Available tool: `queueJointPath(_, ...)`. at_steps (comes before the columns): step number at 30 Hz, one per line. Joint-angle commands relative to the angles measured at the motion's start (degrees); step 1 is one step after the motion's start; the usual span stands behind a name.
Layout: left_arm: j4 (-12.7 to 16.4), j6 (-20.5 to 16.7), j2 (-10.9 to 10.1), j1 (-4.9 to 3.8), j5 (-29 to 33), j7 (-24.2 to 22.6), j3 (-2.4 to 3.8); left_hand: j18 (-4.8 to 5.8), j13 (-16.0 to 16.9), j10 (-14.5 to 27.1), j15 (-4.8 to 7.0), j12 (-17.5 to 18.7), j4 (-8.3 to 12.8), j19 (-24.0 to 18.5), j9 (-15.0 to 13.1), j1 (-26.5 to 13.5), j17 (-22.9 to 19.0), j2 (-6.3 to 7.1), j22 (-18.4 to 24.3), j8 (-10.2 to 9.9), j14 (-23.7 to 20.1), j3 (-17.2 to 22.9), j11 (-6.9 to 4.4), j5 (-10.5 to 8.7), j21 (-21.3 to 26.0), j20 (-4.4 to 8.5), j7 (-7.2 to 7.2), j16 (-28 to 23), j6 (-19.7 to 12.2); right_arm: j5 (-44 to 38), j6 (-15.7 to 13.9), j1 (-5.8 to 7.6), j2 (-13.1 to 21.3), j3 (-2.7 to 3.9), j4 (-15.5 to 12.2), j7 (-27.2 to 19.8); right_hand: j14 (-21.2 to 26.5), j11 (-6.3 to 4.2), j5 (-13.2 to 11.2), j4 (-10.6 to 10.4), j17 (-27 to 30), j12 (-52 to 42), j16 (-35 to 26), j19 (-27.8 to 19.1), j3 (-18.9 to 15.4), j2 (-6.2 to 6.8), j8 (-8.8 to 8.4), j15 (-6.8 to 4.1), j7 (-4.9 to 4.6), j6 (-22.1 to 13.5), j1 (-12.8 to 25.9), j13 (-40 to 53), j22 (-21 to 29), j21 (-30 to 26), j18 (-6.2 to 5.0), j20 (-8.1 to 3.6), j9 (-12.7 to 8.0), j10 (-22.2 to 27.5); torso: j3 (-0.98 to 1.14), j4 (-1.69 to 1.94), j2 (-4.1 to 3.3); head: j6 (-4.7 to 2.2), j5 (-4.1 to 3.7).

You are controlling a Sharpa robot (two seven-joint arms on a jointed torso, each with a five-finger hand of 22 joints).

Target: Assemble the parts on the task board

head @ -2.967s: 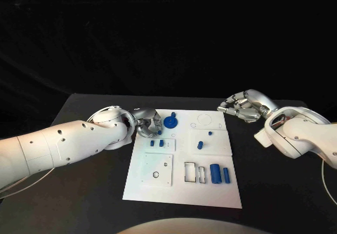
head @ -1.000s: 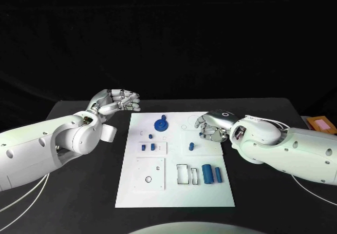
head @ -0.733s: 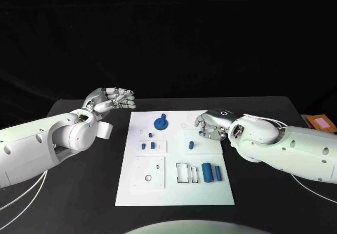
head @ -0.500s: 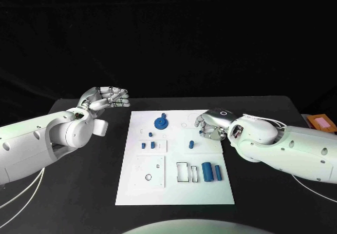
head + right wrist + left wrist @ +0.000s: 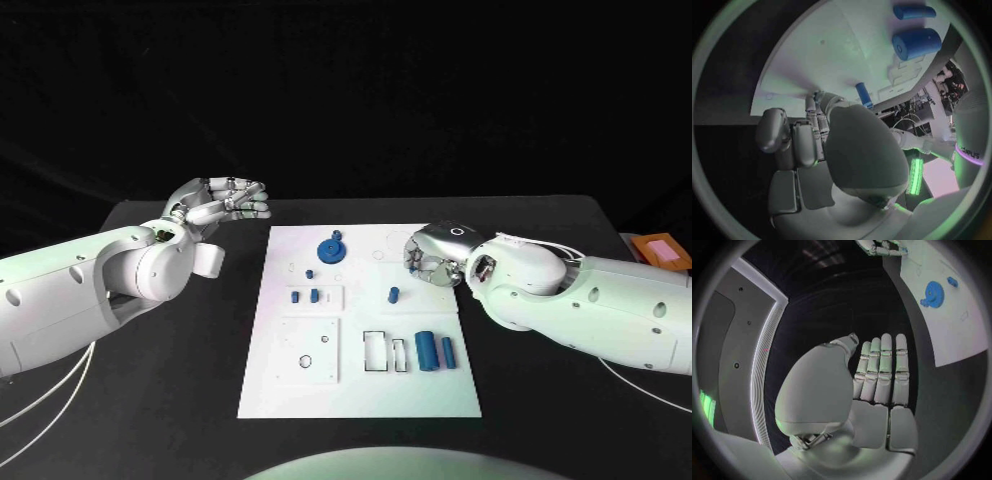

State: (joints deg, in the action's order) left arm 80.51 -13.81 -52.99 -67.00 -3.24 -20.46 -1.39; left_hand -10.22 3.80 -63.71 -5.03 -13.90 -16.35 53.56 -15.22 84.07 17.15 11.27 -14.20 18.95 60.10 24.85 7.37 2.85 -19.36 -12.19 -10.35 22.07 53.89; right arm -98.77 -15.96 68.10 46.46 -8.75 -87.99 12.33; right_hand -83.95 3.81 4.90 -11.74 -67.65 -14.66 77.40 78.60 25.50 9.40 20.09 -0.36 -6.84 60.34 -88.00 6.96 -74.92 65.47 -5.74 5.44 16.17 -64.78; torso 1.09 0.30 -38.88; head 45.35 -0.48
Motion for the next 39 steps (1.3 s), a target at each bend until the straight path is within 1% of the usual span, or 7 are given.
queueJointPath(1, 0.6, 1.4, 0.1, -0.07, 0.4, -0.2, 0.04, -0.21, 0.0, -0.3, -0.02, 0.2, 0.1, 0.5, -0.1, 0.3, 0.1, 0.3, 0.1, -0.4, 0.5, 0.4, 0.06, 0.05, 0.3, 0.02, -0.47, -0.3, 0.0, -1.9, 2.7, -0.53, -0.2, -0.23, 0.1, 1.0, -1.3, -0.46, -0.5, 0.8, 0.0, -0.3, 0.1, 0.3, 0.9, -1.27, 1.07, -0.47, 0.23, 0.7, 0.0, 0.1, -3.2, 0.4, 0.63, -0.31, 1.5, -1.2, -0.02, 0.05, -0.01, 0.14, -0.12)
queueJointPath(10, 2.4, 1.4, 0.0, -0.05, 0.2, -0.4, 0.03, -0.2, 0.0, -0.4, -0.05, 0.5, 0.3, 0.5, -0.1, 0.7, 0.2, 0.35, 0.3, -0.4, 0.6, 0.6, 0.11, 0.05, 0.5, 0.01, -0.56, -0.7, -0.1, -2.9, 4.7, -1.58, -0.7, -0.26, 0.5, 1.9, -1.4, -0.58, -0.4, 2.3, 0.0, 0.9, 0.1, 0.6, 2.6, -0.82, 1.93, -0.63, 0.22, 0.2, 1.3, -0.3, -3.8, 0.9, 0.78, -0.65, 3.0, -2.2, -0.01, 0.0, -0.01, 0.35, -0.05)
queueJointPath(23, 3.2, 1.4, 0.0, -0.05, 0.0, -0.1, 0.03, -0.13, 0.0, 0.4, -0.54, 1.6, 0.2, 0.5, 0.0, 0.7, 0.5, 0.88, 0.9, -1.0, 0.4, 0.7, 0.8, 0.04, 1.5, -0.21, -1.42, -2.0, -1.2, -3.1, 5.6, -2.24, -1.1, -0.32, 0.0, 3.3, -1.3, 0.04, 0.1, 3.1, 0.0, 2.6, 0.0, 0.6, 3.6, -0.05, 1.63, -0.24, -0.24, -1.1, 3.5, -0.9, -4.1, 0.9, 0.86, -0.2, 3.8, -1.3, -0.05, 0.07, 0.04, 0.58, -0.12)
queueJointPath(26, 3.3, 1.4, 0.0, -0.05, -0.3, 0.0, 0.03, -0.13, 0.0, 0.5, -0.61, 1.7, 0.2, 0.5, 0.0, 0.7, 0.5, 0.91, 1.0, -1.1, 0.3, 0.7, 0.9, 0.04, 1.7, -0.26, -1.53, -2.2, -1.3, -3.4, 5.5, -2.31, -1.2, -0.34, -0.2, 3.7, -1.4, 0.09, 2.2, 3.7, -0.3, 2.9, 0.2, 0.9, 4.4, 0.05, 1.7, -0.26, -0.3, -1.1, 4.1, -0.9, -4.5, 1.4, 0.94, -0.1, 4.2, -1.7, -0.05, 0.08, 0.04, 0.61, -0.09)
queueJointPath(29, 3.4, 1.5, 0.1, -0.05, -0.4, 0.1, 0.03, -0.13, 0.0, 0.5, -0.62, 1.7, 0.2, 0.5, 0.0, 0.7, 0.5, 0.89, 1.0, -1.1, 0.3, 0.7, 0.9, 0.05, 1.7, -0.26, -1.53, -2.2, -1.3, -3.7, 4.7, -2.35, -1.1, -0.35, -0.4, 4.2, -1.4, -0.14, 8.6, 5.2, -0.2, 3.2, 0.1, 1.8, 6.3, 0.3, 2.01, -0.45, -0.31, -1.2, 4.8, -0.9, -5.4, 3.0, 1.22, -0.28, 5.1, -3.0, -0.05, 0.06, 0.03, 0.57, -0.09)
queueJointPath(31, 3.4, 1.6, 0.1, -0.05, -0.4, 0.1, 0.03, -0.13, 0.0, 0.5, -0.62, 1.7, 0.2, 0.5, 0.0, 0.7, 0.5, 0.89, 1.0, -1.1, 0.3, 0.7, 0.9, 0.05, 1.7, -0.26, -1.53, -2.2, -1.3, -3.9, 3.7, -2.38, -1.0, -0.35, -0.5, 4.5, -1.5, -0.32, 10.3, 6.0, -0.6, 3.3, 0.4, 2.3, 8.1, -0.13, 2.08, -0.65, -0.11, -1.2, 5.0, -0.8, -6.1, 4.0, 1.41, -0.45, 5.5, -3.7, -0.07, 0.04, 0.07, 0.54, -0.09)
queueJointPath(39, 3.5, 1.7, 0.2, -0.04, -0.8, 0.5, 0.02, -0.14, 0.0, 0.6, -0.66, 1.8, 0.4, 0.5, 0.0, 1.2, 0.7, 0.65, 1.2, -1.2, 0.3, 1.0, 0.93, 0.06, 1.9, -0.31, -1.56, -2.5, -1.4, -4.7, -2.6, -2.37, -0.1, -0.32, -1.9, 5.3, -1.7, -0.6, 8.5, 8.5, -0.9, 4.0, 0.7, 3.2, 13.7, -0.24, 1.79, -0.85, 0.14, -0.6, 7.1, -0.5, -7.5, 6.3, 1.83, -0.74, 6.3, -5.2, -0.04, 0.06, 0.11, 0.43, -0.07)
